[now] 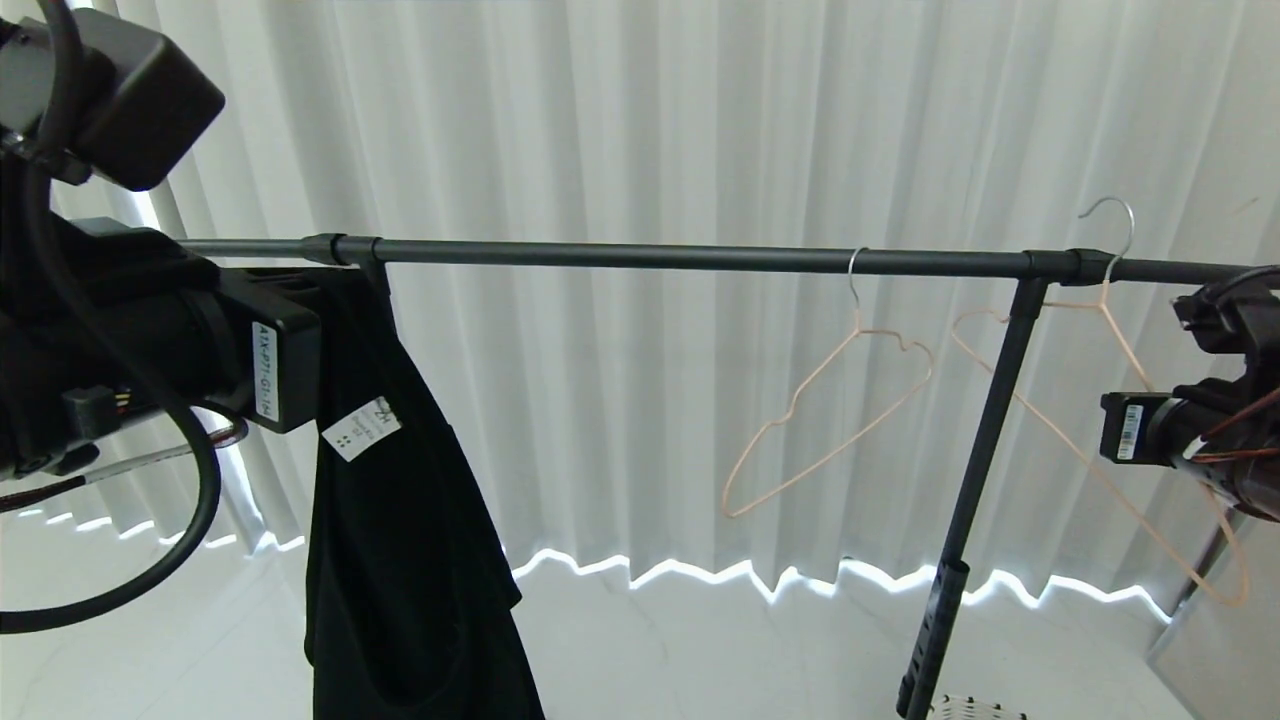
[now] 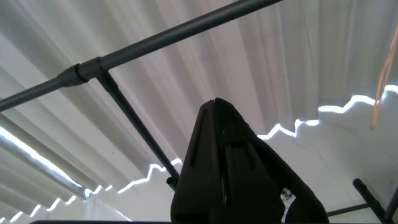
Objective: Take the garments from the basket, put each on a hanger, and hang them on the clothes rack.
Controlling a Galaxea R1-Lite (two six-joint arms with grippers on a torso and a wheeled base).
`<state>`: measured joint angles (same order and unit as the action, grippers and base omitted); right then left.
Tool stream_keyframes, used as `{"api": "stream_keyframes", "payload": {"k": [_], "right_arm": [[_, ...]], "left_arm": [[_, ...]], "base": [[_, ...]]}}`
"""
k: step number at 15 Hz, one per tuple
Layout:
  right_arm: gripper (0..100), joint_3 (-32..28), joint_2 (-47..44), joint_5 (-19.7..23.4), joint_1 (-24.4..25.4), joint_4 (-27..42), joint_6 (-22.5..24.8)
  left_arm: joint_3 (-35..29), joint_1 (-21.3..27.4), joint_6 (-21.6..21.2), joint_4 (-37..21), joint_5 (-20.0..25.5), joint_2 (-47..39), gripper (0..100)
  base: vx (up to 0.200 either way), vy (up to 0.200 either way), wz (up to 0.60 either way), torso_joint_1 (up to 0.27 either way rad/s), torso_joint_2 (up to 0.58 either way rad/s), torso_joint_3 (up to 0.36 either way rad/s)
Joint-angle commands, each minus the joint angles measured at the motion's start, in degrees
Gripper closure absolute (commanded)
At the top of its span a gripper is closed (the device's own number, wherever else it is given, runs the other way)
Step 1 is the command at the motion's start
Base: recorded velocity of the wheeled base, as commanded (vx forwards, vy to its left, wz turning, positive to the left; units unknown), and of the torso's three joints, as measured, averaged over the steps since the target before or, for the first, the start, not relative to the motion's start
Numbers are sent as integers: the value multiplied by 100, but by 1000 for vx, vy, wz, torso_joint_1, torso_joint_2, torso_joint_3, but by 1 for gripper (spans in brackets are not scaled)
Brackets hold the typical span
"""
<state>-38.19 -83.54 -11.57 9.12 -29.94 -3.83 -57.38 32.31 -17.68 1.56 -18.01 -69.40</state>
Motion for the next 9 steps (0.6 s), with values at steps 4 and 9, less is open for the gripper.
{"api": "stream_keyframes", "payload": {"k": [4, 9], "right_arm": [[100, 506, 848, 6, -24, 32, 110], [100, 840, 1261, 6, -24, 32, 312]], "left_arm": [[43, -5, 1, 2, -1, 41, 100], [52, -5, 1, 2, 8, 58, 100]], "base": [[-200, 0, 0, 8, 4, 2], [-200, 0, 0, -1, 0, 4]]}}
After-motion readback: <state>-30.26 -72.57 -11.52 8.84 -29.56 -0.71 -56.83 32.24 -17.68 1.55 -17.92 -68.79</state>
